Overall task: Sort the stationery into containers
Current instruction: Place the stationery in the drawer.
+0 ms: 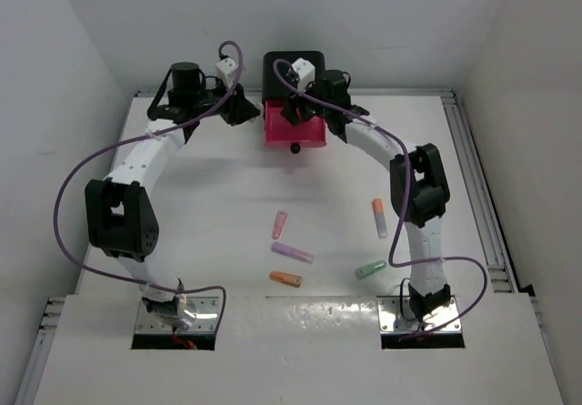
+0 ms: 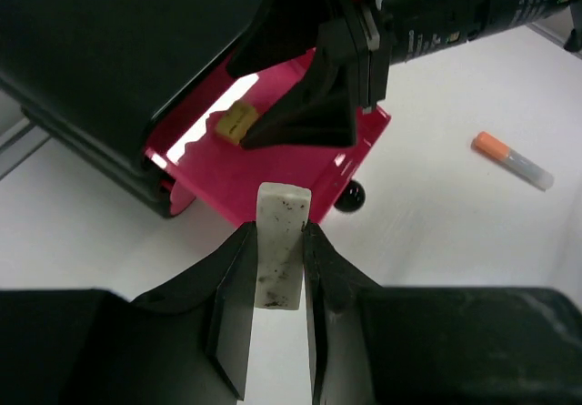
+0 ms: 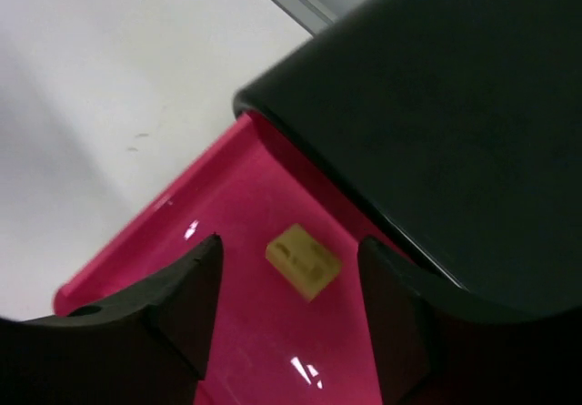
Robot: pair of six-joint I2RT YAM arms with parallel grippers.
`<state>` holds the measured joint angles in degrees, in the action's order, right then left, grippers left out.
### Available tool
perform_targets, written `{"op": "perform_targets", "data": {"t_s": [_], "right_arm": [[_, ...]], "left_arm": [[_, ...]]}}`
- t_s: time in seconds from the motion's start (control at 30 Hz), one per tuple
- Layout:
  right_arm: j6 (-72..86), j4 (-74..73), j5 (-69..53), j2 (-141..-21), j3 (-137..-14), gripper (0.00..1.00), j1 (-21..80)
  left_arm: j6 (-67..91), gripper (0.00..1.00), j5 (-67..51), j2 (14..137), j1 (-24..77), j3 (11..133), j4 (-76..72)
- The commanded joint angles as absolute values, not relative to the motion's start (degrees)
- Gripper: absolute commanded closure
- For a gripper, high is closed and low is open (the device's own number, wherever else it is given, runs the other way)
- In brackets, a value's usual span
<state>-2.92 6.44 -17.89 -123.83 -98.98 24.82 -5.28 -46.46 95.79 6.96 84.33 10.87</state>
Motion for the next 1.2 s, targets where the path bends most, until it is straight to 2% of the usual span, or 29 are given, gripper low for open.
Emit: {"op": "perform_targets", "data": {"t_s": [0.0,0.3,0.53,0.63,0.67,0.73,0.77,0.83,0.87,1.0,1.07,1.17], "right_arm": [[-1.2,7.6,-17.9,-118.7,-99.0,0.39,23.5],[7.5,5.0,-18.4,-108.6,-96.8,0.38,17.5],[5.3,-3.4,-22.5,-98.8,-88.2,0.42,12.4],[5.7,-6.1,-24.6,-95.3,-83.9,0.47,11.6],[5.9,-6.2,-24.6,-93.6,-81.3,0.47,11.7],[6.1,-6.3,-25.9,-91.6,-77.6,0.59,12.0],[6.1,-6.2,-25.9,-91.1,-76.5,0.59,12.6],[5.6,-5.6,-26.3,-89.9,-73.6,0.73,13.4],[5.5,-5.7,-26.4,-89.7,-72.7,0.75,13.6],[4.8,-5.5,-26.2,-89.5,-70.7,0.78,14.4],[5.0,-5.4,-25.8,-89.6,-70.3,0.79,14.4],[6.4,-4.4,-25.5,-89.9,-70.4,0.80,14.1]], "left_arm": [[-2.1,1.00,-43.9,98.9,9.4,88.5,6.1],[-1.3,1.00,-42.5,110.5,13.5,99.4,5.7],[-4.9,1.00,-40.4,117.2,17.1,105.1,9.8],[-5.6,0.97,-39.6,117.8,18.0,105.1,10.5],[-5.6,0.90,-39.2,118.0,18.1,105.3,11.0],[-5.6,0.81,-39.3,118.2,18.3,105.2,11.0],[-5.4,0.70,-39.3,118.1,18.4,105.2,11.1],[-5.2,0.57,-39.1,118.1,18.5,105.8,11.3],[-5.0,0.47,-38.5,118.0,18.7,106.1,11.3],[-5.4,0.34,-37.5,115.4,18.2,107.1,11.6],[-6.1,0.36,-38.0,114.3,17.9,107.1,12.6],[-9.1,0.62,-42.2,111.1,17.3,105.5,16.2]]}}
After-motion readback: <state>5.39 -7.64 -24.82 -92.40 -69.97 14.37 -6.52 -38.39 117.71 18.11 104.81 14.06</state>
